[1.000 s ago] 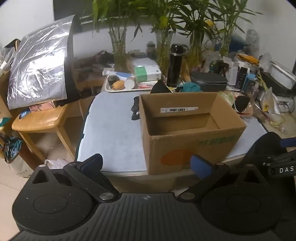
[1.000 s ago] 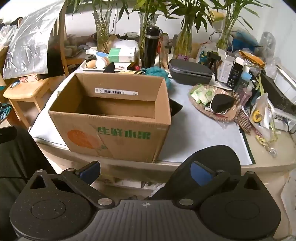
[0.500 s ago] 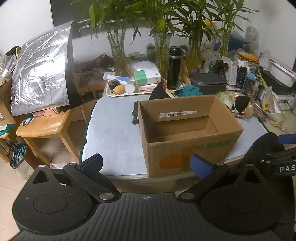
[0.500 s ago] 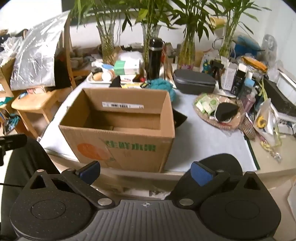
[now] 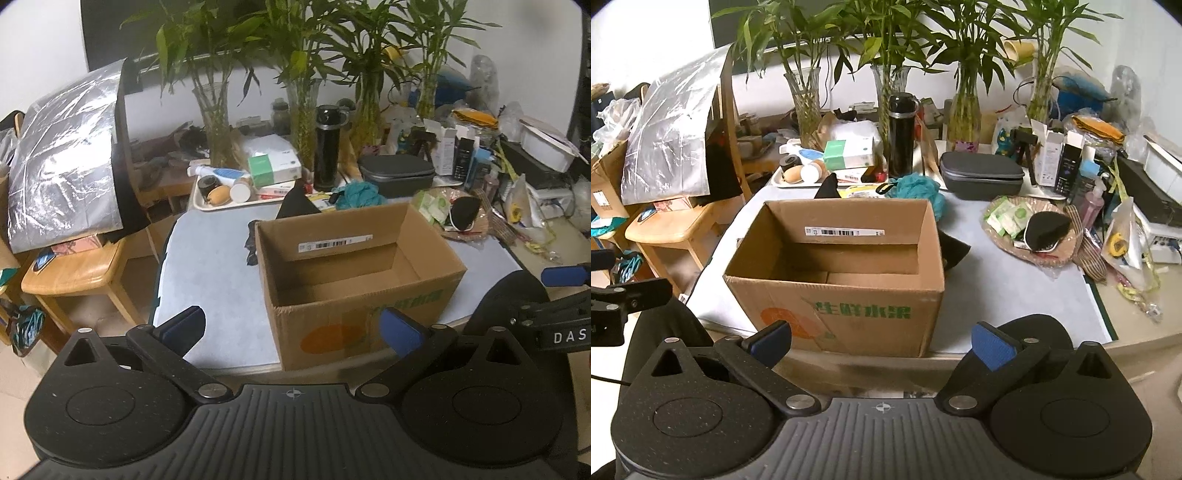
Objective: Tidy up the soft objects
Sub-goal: 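Move both tools toward the open cardboard box on the table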
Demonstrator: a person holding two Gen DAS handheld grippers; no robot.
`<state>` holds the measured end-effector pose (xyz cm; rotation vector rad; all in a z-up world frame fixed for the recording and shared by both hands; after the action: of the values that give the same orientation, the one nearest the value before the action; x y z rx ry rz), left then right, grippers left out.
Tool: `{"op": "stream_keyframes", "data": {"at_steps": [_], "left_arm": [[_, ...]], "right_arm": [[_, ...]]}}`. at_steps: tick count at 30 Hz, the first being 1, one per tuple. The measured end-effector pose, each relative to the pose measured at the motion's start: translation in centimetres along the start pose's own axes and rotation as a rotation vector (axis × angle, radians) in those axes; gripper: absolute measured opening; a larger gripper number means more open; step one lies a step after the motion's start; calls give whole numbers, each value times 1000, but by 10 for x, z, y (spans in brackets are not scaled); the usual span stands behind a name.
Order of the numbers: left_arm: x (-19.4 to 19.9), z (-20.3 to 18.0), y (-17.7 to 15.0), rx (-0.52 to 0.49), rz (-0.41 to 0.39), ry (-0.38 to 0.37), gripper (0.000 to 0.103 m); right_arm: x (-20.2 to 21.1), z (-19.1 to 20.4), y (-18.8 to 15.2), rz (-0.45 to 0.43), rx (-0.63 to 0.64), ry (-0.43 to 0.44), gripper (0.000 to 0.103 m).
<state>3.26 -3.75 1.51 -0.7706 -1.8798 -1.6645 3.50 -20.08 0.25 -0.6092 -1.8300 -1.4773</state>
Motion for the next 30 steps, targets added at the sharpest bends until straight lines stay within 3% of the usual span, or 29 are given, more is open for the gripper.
{"op": "stream_keyframes", "data": {"at_steps": [10,19,30], "left_arm": [[-23,1,7,8,24,-49,103],[-61,8,2,39,118,-124,103],[-90,20,7,77,107,-135,103]], "right_arm": [[-10,-1,7,22,20,-35,103],[-47,-15,4,41,3,-18,103],[-92,-41,23,2,-24,21,103]]}}
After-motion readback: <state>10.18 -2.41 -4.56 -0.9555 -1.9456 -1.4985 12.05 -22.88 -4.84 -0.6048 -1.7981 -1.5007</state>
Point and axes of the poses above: each gripper's, at about its wrist camera, not at the fingertips, and x roughly against the way its jaws point, z to its left, y to its top, the point moved 5 cm from there along -x, roughly the way its jaws point, and after that the axes turned 14 degrees about x, right-handed, at the moved point
